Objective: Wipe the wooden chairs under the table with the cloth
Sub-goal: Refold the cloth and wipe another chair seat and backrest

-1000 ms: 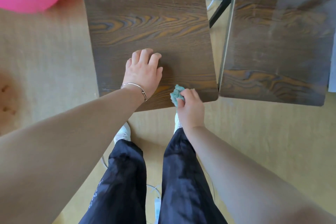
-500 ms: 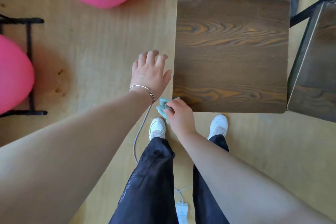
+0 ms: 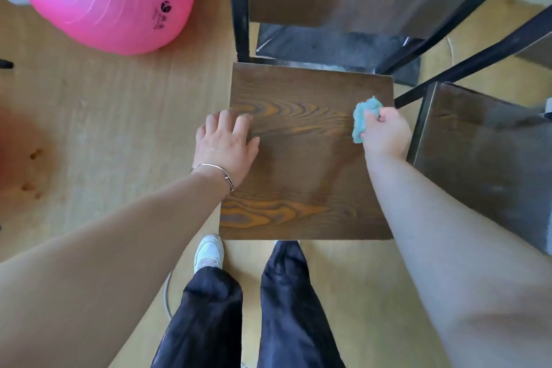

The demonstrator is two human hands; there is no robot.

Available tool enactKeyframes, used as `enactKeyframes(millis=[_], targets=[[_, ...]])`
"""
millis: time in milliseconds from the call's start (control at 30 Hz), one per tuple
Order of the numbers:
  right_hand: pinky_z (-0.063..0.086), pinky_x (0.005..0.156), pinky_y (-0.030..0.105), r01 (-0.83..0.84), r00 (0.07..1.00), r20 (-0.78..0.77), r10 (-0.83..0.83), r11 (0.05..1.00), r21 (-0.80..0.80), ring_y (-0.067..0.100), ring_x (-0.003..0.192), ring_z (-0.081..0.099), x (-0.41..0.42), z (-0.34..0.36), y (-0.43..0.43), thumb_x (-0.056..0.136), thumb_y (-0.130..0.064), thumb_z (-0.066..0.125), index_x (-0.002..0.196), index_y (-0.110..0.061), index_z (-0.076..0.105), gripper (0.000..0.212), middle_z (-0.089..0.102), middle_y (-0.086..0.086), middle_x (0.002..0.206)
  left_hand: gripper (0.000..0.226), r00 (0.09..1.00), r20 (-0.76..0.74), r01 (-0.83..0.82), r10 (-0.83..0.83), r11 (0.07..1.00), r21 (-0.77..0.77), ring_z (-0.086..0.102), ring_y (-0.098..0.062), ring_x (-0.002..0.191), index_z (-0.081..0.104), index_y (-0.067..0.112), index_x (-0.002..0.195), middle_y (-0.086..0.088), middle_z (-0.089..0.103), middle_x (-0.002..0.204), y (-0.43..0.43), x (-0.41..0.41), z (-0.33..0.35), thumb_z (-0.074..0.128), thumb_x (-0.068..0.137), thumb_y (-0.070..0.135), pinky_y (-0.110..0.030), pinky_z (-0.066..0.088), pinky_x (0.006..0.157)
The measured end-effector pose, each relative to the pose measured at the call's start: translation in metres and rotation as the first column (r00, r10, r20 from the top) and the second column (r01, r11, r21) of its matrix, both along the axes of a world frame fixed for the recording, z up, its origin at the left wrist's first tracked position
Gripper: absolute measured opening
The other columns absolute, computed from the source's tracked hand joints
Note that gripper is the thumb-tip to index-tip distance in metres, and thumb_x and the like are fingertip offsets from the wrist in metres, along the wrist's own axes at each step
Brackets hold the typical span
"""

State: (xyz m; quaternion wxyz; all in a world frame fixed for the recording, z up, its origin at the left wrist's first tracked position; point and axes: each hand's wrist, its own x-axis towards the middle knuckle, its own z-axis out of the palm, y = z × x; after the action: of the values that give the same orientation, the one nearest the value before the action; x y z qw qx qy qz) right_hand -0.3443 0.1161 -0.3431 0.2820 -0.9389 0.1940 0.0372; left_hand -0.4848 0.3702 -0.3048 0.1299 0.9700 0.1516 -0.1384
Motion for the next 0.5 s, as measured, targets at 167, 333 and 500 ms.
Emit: enactKeyframes(millis=[167, 333, 500], targets=[[0.057, 0.083, 0.036, 0.025, 1.000, 0.018, -0.025, 1.000, -0.016, 0.022, 0.093, 0.067, 0.075, 0.001, -0.041, 0.092, -0.033, 0.058, 0.095, -0.015, 0.067, 0.021, 0.068, 0.006, 0.101, 0.044, 0.998, 0.026, 0.049, -0.049, 0.998, -0.032, 0.031, -0.031, 0.125, 0.040, 0.026, 0.136, -0.004, 0.035, 0.140, -0.051, 0.072, 0.001, 0.039, 0.097, 0.045, -0.044, 0.032, 0.103], [0.056, 0.078, 0.028, -0.014, 1.000, -0.007, 0.014, 1.000, -0.006, 0.017, 0.094, 0.065, 0.108, -0.005, -0.049, 0.093, -0.034, 0.059, 0.100, -0.017, 0.069, 0.021, 0.067, 0.003, 0.105, 0.045, 0.996, 0.061, 0.072, -0.069, 0.997, -0.037, 0.032, -0.032, 0.126, 0.040, 0.022, 0.138, -0.005, 0.037, 0.140, -0.088, 0.130, -0.002, 0.039, 0.097, 0.043, -0.046, 0.033, 0.103], [0.044, 0.061, 0.021, -0.014, 0.996, -0.083, 0.018, 0.998, 0.056, 0.017, 0.086, 0.061, 0.102, -0.017, -0.037, 0.092, -0.032, 0.059, 0.095, -0.019, 0.067, 0.016, 0.063, -0.003, 0.099, 0.045, 0.996, 0.047, 0.072, -0.071, 0.997, -0.022, 0.031, -0.031, 0.128, 0.038, 0.022, 0.139, -0.006, 0.037, 0.140, -0.094, 0.149, -0.007, 0.038, 0.099, 0.042, -0.046, 0.032, 0.106]])
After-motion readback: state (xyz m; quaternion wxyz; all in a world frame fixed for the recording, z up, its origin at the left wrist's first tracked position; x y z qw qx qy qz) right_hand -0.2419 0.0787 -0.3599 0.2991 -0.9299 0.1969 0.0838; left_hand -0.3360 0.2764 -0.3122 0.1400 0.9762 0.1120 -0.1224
